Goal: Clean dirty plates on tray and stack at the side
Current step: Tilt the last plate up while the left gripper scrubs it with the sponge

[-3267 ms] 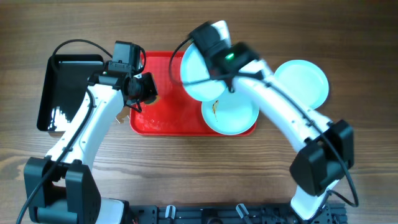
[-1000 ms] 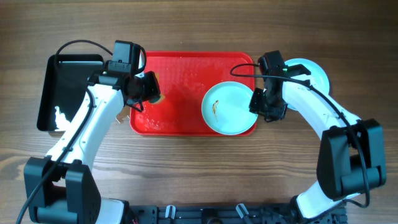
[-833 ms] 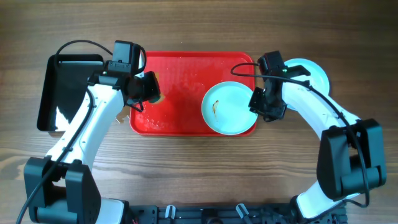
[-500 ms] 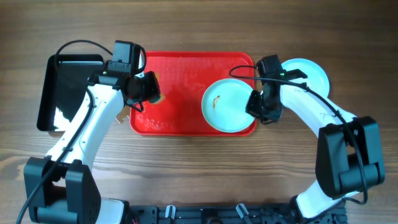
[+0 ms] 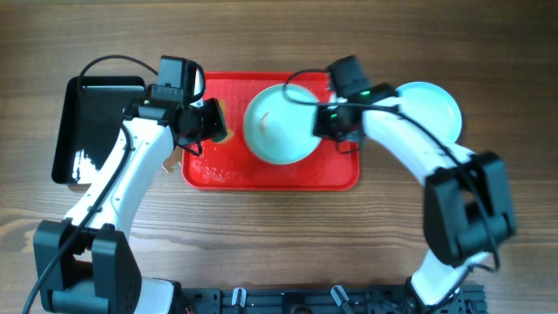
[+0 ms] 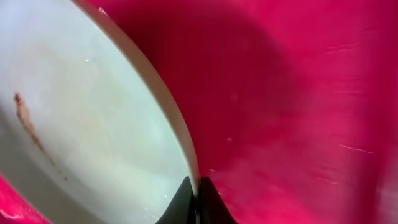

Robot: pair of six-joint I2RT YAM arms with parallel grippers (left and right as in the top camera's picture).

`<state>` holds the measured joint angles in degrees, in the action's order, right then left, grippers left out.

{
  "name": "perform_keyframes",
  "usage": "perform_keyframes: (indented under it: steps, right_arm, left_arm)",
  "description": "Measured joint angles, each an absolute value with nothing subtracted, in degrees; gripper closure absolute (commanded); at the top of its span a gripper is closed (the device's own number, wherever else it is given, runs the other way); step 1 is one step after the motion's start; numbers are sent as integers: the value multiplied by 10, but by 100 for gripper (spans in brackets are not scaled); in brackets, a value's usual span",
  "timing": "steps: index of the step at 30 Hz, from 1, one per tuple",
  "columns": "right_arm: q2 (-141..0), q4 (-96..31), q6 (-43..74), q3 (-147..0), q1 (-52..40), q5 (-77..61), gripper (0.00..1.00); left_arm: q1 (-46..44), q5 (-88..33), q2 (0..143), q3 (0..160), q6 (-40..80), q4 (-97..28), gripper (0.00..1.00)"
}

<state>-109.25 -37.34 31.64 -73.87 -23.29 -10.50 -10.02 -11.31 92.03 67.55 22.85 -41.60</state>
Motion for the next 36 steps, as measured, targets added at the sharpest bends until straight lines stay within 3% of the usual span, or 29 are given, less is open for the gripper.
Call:
perform_keyframes:
  steps: [6,22,31,36]
  right_arm:
    - [-1150,-332,350,-739,-312,-116,96]
    - [-1152,-322,387,-739,-302,-124,96]
    - [-1152,-327,395,-739,-300,-124,96]
    - [-1152,-334,394,-739,-300,-124,96]
  left_arm:
    - [-130,-131,921,675,229,-396,96]
    - [-161,-145,1058,675,236,-405,96]
    - [-200,-161,1105,676,239,-349,96]
    - [-213,-61,1106,691,239,-389,96]
